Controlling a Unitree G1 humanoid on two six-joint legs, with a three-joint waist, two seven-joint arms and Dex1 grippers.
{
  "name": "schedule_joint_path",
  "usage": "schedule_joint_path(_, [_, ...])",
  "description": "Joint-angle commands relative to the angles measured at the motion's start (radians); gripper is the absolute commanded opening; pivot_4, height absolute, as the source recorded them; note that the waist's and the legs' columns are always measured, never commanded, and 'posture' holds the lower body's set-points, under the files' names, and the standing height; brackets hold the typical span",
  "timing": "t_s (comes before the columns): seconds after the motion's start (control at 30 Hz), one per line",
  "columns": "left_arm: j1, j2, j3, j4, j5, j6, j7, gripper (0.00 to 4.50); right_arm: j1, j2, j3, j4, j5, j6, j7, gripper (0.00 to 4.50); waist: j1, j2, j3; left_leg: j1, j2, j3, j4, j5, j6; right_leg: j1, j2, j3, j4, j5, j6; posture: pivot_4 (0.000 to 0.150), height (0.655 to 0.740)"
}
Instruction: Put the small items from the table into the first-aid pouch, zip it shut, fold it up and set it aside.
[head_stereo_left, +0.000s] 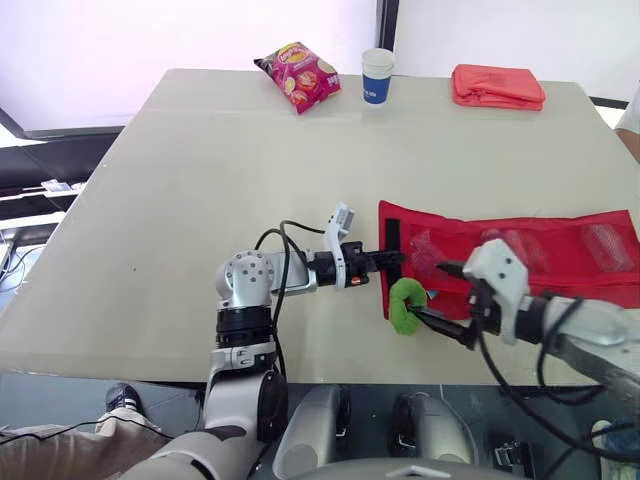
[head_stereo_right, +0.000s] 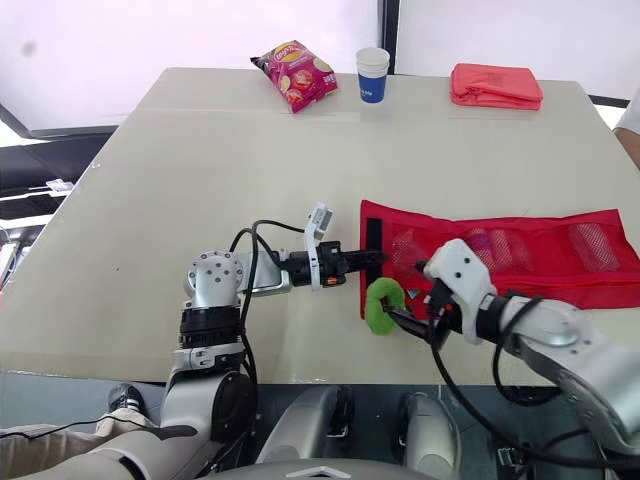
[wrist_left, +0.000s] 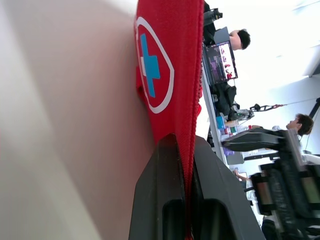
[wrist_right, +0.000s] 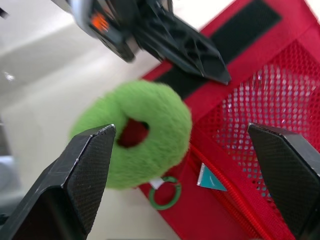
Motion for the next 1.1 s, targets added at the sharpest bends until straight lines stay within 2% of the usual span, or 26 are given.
schedule_joint_path(0.03, [-0.004,-0.001,0.004,-0.037,-0.016,-0.015,-0.005,0.01,-0.034,0.02,0.034,0.008,-0.043,-0.015,-0.013,4.5,-0.001,0.0,0.0,0.0,0.0,0.0,0.0,0.0,0.0,0.0,0.001,0.0,0.0,0.0,0.0,0.15,0.74])
schedule_joint_path(0.1, [0.0,0.0,0.004,-0.041,-0.017,-0.015,-0.003,0.01,-0.043,0.018,0.063,0.021,-0.072,-0.02,-0.004,4.5,-0.001,0.0,0.0,0.0,0.0,0.0,0.0,0.0,0.0,0.0,0.001,0.0,0.0,-0.001,0.001,0.15,0.74])
schedule_joint_path(0.2, [0.006,-0.001,0.005,-0.049,-0.017,-0.018,0.0,0.0,-0.063,0.03,0.097,0.042,-0.108,-0.031,0.002,3.67,-0.003,0.0,0.0,0.0,0.0,0.0,0.0,0.0,0.0,0.0,0.001,0.0,0.0,0.0,0.001,0.15,0.74])
schedule_joint_path(0.23, [0.007,0.0,0.005,-0.051,-0.015,-0.022,0.0,0.0,-0.065,0.038,0.1,0.045,-0.111,-0.035,0.005,3.28,-0.003,0.0,0.0,0.0,0.0,0.0,0.0,0.0,0.0,0.0,0.001,0.0,0.0,0.0,0.001,0.15,0.74])
schedule_joint_path(0.3, [0.01,0.006,0.002,-0.054,-0.014,-0.029,-0.002,0.0,-0.06,0.052,0.091,0.046,-0.119,-0.037,0.002,2.22,-0.003,0.0,0.0,0.0,0.0,0.0,0.0,0.0,0.0,0.0,0.002,0.0,0.0,0.0,0.001,0.15,0.74])
schedule_joint_path(0.33, [0.011,0.01,0.001,-0.054,-0.013,-0.032,-0.004,0.0,-0.056,0.058,0.079,0.045,-0.118,-0.035,0.0,1.62,-0.003,0.0,0.0,0.0,0.0,0.0,0.0,0.0,0.0,0.0,0.002,0.0,0.0,0.0,0.001,0.15,0.74])
schedule_joint_path(0.37, [0.01,0.019,-0.001,-0.052,-0.011,-0.038,-0.008,0.0,-0.048,0.075,0.043,0.044,-0.107,-0.031,-0.011,0.76,-0.003,0.0,0.0,0.0,0.0,0.0,0.0,0.0,0.0,0.0,0.002,0.0,0.0,0.0,0.0,0.15,0.74])
schedule_joint_path(0.43, [0.011,0.048,-0.007,-0.046,0.0,-0.054,-0.022,0.0,-0.007,0.09,-0.046,0.038,-0.091,-0.019,-0.034,0.11,-0.002,0.0,0.0,0.0,0.0,0.0,0.0,0.0,0.0,0.0,0.002,0.0,0.0,0.0,0.0,0.15,0.74])
schedule_joint_path(0.63, [0.019,0.158,-0.039,-0.024,0.02,-0.096,-0.083,0.0,0.131,0.109,-0.238,0.047,-0.129,-0.011,-0.105,0.11,-0.004,0.0,0.0,0.001,0.001,0.001,0.0,-0.001,-0.001,0.0,0.002,0.0,0.001,0.0,0.0,0.15,0.74])
schedule_joint_path(0.8, [0.021,0.243,-0.051,0.008,0.043,-0.124,-0.131,0.0,0.145,0.104,-0.307,0.129,-0.231,-0.004,-0.204,0.11,-0.006,0.0,0.0,0.001,0.001,0.001,0.0,-0.002,-0.004,0.0,0.002,0.001,0.001,0.0,0.0,0.15,0.74])
schedule_joint_path(0.97, [0.017,0.39,-0.095,0.094,0.105,-0.2,-0.234,0.0,0.134,0.077,-0.361,0.226,-0.349,-0.037,-0.27,0.11,-0.008,0.0,0.0,0.001,0.001,0.002,-0.001,-0.002,-0.004,-0.002,0.003,0.002,0.002,0.0,0.0,0.15,0.74])
schedule_joint_path(1.1, [-0.039,0.536,-0.145,0.309,0.236,-0.375,-0.351,0.0,0.124,0.034,-0.437,0.321,-0.443,-0.082,-0.31,0.11,-0.012,0.0,0.0,0.002,0.001,0.003,-0.001,-0.002,-0.005,-0.002,0.003,0.002,0.002,-0.002,0.002,0.15,0.74])
